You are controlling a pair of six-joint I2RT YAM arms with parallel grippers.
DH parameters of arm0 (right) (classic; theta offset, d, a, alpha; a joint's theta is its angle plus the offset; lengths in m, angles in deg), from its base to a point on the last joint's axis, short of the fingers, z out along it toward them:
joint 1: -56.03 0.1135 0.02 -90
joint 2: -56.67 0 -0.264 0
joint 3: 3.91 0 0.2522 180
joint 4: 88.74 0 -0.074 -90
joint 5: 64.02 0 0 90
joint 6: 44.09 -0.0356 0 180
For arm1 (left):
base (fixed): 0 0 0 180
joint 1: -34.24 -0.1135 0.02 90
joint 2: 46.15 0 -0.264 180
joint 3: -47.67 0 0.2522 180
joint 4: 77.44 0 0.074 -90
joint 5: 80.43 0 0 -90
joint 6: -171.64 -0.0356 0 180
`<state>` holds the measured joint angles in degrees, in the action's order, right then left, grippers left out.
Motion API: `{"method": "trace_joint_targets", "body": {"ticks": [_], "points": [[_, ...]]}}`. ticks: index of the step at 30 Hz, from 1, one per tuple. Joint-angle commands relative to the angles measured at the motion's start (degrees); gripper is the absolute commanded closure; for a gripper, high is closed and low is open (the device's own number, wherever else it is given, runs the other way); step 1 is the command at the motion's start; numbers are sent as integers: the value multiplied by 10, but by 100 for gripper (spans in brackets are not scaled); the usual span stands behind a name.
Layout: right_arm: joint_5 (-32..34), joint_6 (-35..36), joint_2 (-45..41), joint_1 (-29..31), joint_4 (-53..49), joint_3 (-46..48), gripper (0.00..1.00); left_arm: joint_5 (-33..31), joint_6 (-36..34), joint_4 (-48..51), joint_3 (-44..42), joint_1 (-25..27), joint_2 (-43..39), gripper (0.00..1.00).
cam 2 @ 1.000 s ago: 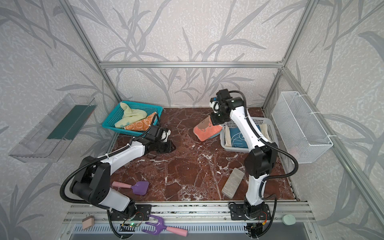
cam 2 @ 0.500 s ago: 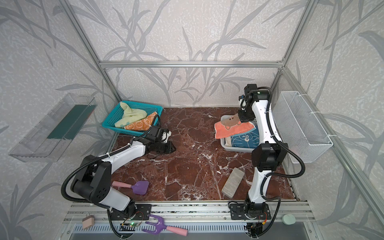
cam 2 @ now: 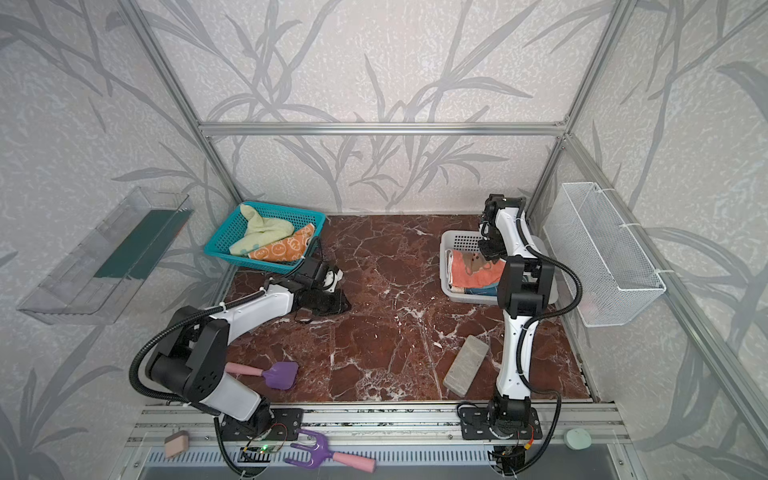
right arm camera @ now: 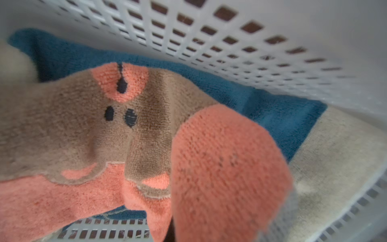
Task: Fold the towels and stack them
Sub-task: 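Release the coral towel onto the blue towel with the right gripper, then reach the left gripper into the teal basket while the right gripper withdraws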
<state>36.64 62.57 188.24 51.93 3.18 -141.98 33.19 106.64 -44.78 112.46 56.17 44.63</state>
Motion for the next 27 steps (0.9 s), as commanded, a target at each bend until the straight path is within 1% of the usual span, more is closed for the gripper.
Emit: {"method": "trace_joint_targets", "body": {"ticks": [1, 3, 7, 12, 14, 15, 16, 17, 18, 19, 21, 24, 27], "points": [[22, 5, -8, -17, 3, -5, 100, -1, -10, 4, 14, -3, 13, 75], [11, -3, -14, -25, 7, 4, 100, -2, -11, 3, 16, -3, 18, 76], [14, -20, -42, -38, 35, 53, 100, -3, -13, 4, 24, -6, 24, 76], [8, -41, -66, -51, 57, 87, 99, -7, -28, 24, 44, -10, 22, 76], [18, -52, -76, -50, 58, 90, 85, -12, -39, 37, 57, -15, 20, 76], [21, -59, -84, -49, 58, 91, 72, -14, -45, 45, 68, -20, 17, 76], [25, -63, -96, -45, 61, 92, 56, -13, -52, 55, 81, -28, 15, 75], [32, -67, -108, -40, 65, 95, 47, -14, -60, 64, 97, -35, 12, 75], [45, -71, -123, -32, 72, 99, 41, -19, -70, 76, 116, -44, 8, 73], [55, -75, -137, -23, 78, 101, 37, -26, -82, 89, 141, -54, 7, 70], [54, -80, -160, -5, 87, 103, 33, -45, -102, 114, 190, -75, 9, 66], [32, -91, -186, 23, 98, 103, 31, -98, -125, 136, 260, -106, 23, 59], [3, -98, -206, 59, 116, 107, 31, -161, -138, 166, 335, -144, 61, 55]]}}
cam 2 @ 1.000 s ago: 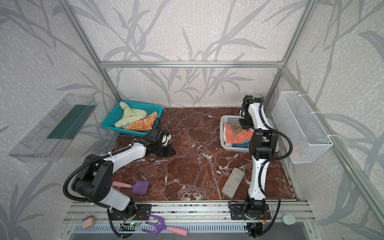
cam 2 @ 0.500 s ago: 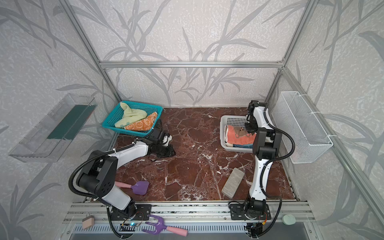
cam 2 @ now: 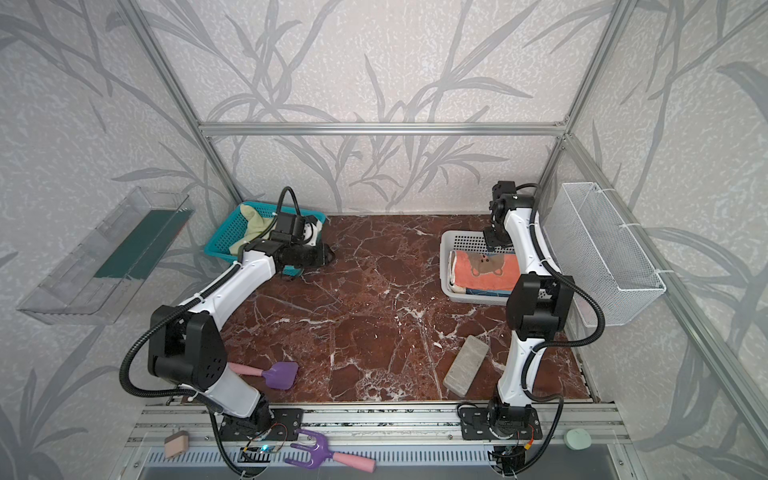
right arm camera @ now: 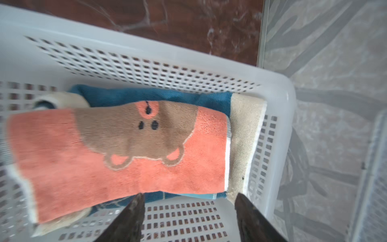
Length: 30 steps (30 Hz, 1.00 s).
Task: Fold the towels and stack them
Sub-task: 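Reach the left gripper into the teal basket while the right gripper withdraws, then grasp and lift the orange towel from the teal basket with the left gripper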
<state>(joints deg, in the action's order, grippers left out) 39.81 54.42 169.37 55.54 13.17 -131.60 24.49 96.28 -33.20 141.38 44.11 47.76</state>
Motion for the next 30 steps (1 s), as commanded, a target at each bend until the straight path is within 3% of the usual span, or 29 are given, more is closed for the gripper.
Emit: {"method": "trace_joint_targets", "body": {"ticks": [1, 4, 9, 15, 20, 25, 26, 28, 30], "points": [[-45, -20, -22, 39, 24, 5, 31, -96, -39, 58, 71, -38, 49, 53], [-80, -33, -34, 88, 65, 21, 31, -151, -53, 79, 146, -79, 116, 47], [-162, -53, -46, 161, 165, 80, 31, -146, -100, 145, 319, -122, 259, 44], [-182, -53, 5, 209, 183, 74, 31, -14, -106, 235, 520, -143, 421, 41], [-199, -59, 58, 219, 152, 37, 31, 33, -69, 212, 559, -144, 496, 39], [-211, -64, 79, 229, 142, 17, 32, 37, -43, 203, 561, -145, 536, 35], [-211, -64, 77, 232, 142, 16, 32, 42, -43, 207, 560, -146, 534, 40], [-207, -62, 71, 236, 144, 17, 32, 56, -48, 214, 559, -146, 520, 72], [-204, -62, 63, 237, 147, 21, 32, 54, -56, 221, 559, -146, 496, 96]]}}
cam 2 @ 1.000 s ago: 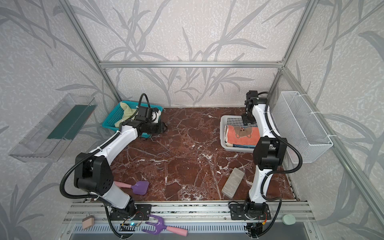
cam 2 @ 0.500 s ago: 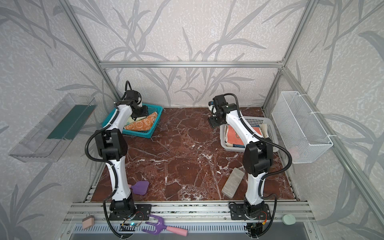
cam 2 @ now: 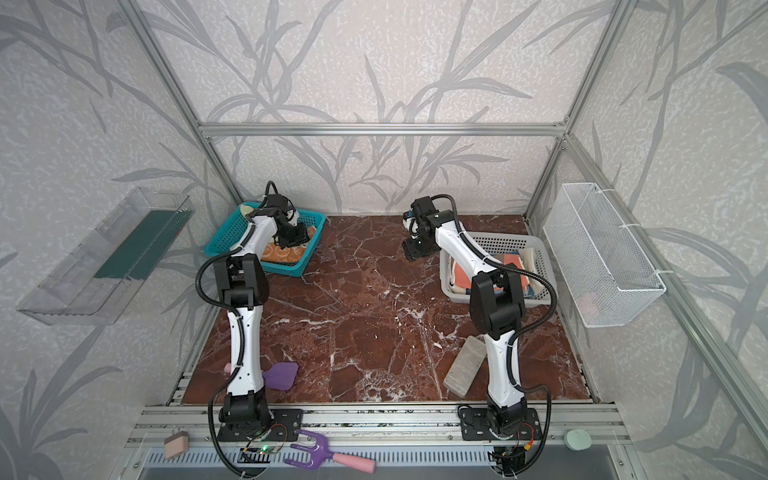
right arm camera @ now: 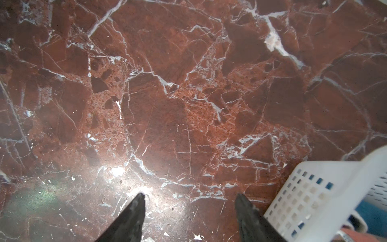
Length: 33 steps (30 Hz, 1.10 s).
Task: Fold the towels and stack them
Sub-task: 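Grasp and lift the orange towel from the teal basket with the left gripper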
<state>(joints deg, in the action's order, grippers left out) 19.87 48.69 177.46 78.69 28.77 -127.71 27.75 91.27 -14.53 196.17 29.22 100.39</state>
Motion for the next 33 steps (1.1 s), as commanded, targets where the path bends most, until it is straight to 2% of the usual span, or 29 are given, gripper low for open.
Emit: {"method": "trace_joint_targets", "body": {"ticks": [1, 9, 14, 17, 20, 22, 26, 30, 32, 33], "points": [[-4, -5, -23, 5, -8, -15, 32, 17, -11, 39, 12, 2, -48, 100], [-20, -24, -111, 5, 29, 58, 32, -11, -40, 49, 10, -3, -240, 100], [-55, -56, -183, 5, 67, 122, 32, 13, -22, 35, 4, 8, -362, 100], [-63, -73, -234, 5, 92, 163, 32, 49, -35, 15, 8, 52, -429, 100], [-68, -87, -297, 5, 117, 209, 33, 53, -72, 6, 20, 133, -478, 100], [-71, -95, -330, 5, 124, 229, 32, 82, -40, -22, 5, 164, -504, 100], [-78, -107, -392, 5, 116, 263, 32, 163, 62, -113, -100, 185, -546, 100], [-83, -112, -426, 5, 95, 293, 31, 242, 154, -262, -296, 182, -583, 100], [-83, -114, -425, 5, 83, 305, 31, 255, 195, -329, -399, 172, -588, 90], [-85, -117, -421, 5, 78, 315, 31, 257, 218, -362, -448, 164, -584, 75]]}}
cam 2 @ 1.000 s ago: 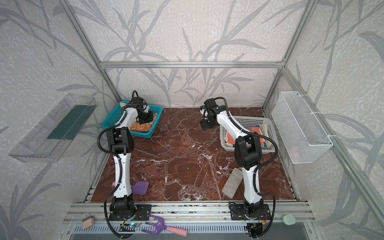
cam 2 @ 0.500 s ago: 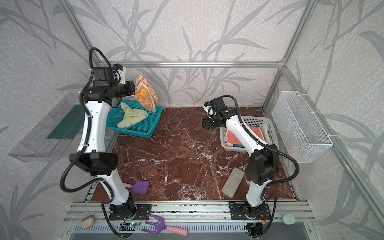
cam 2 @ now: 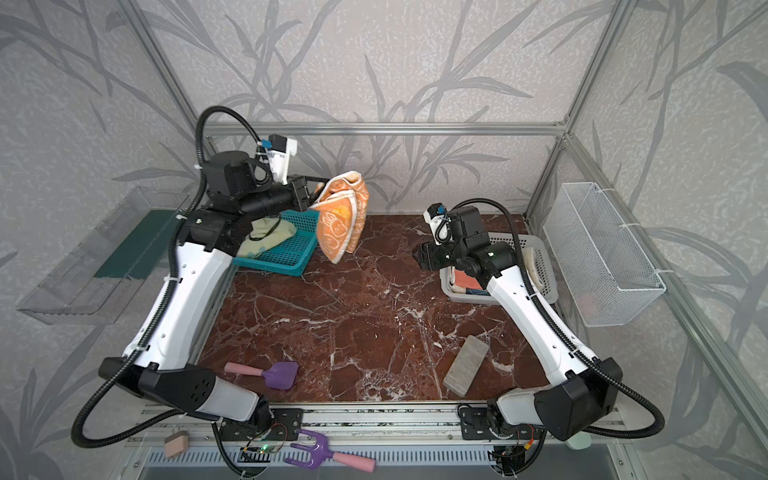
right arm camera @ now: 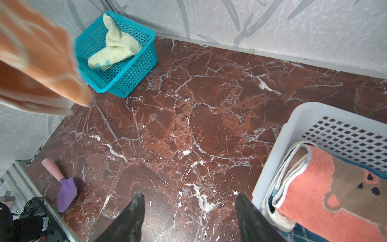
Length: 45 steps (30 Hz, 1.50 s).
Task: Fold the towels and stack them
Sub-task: 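Grasp and lift the orange towel from the teal basket with the left gripper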
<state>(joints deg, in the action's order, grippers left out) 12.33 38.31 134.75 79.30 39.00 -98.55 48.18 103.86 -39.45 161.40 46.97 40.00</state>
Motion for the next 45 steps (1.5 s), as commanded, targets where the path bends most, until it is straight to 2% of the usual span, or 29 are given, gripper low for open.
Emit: {"method": "trace_joint_targets", "body": {"ticks": [1, 2, 4, 7, 12, 16, 19, 22, 25, 28, 30, 32, 33, 36, 38, 45], "points": [[-11, -17, 13, -1, -27, 30, 31, 43, 103, -119, -138, -21, 27, 64], [-14, -22, 21, -1, -29, 39, 31, 26, 103, -104, -166, -32, 38, 58], [-26, -32, 36, 1, -31, 52, 32, -20, 80, -42, -195, -47, 53, 52], [-22, -36, 54, 22, -28, 70, 32, -91, 29, 12, -234, -49, 39, 52], [-14, -50, 101, 64, 18, 97, 34, -145, -2, 11, -305, -42, -14, 55], [1, -48, 173, 89, 19, 65, 37, -140, -23, -7, -330, -10, -4, 56], [-5, -45, 232, 104, 20, 24, 42, -149, -63, -7, -325, 28, 28, 56], [1, -28, 258, 137, 30, 10, 46, -127, -55, 4, -333, 26, 56, 56], [25, -4, 259, 175, 47, 25, 47, -117, -31, -38, -382, 24, 45, 56], [83, 36, 244, 211, 83, 63, 48, -114, 3, -90, -445, 13, 21, 56], [108, 61, 241, 228, 91, 77, 58, -128, 6, -97, -474, 8, 1, 57], [115, 85, 242, 242, 101, 83, 60, -145, 4, -104, -502, 7, -21, 57], [115, 99, 245, 249, 107, 85, 60, -147, 3, -104, -513, 7, -29, 57], [133, 134, 270, 266, 117, 69, 44, -142, 12, -100, -545, 6, -38, 50], [147, 150, 291, 275, 117, 51, 36, -140, 32, -108, -569, 2, -41, 49], [235, 222, 363, 305, 138, -15, 29, -114, 147, -236, -662, -12, -40, 50]]}}
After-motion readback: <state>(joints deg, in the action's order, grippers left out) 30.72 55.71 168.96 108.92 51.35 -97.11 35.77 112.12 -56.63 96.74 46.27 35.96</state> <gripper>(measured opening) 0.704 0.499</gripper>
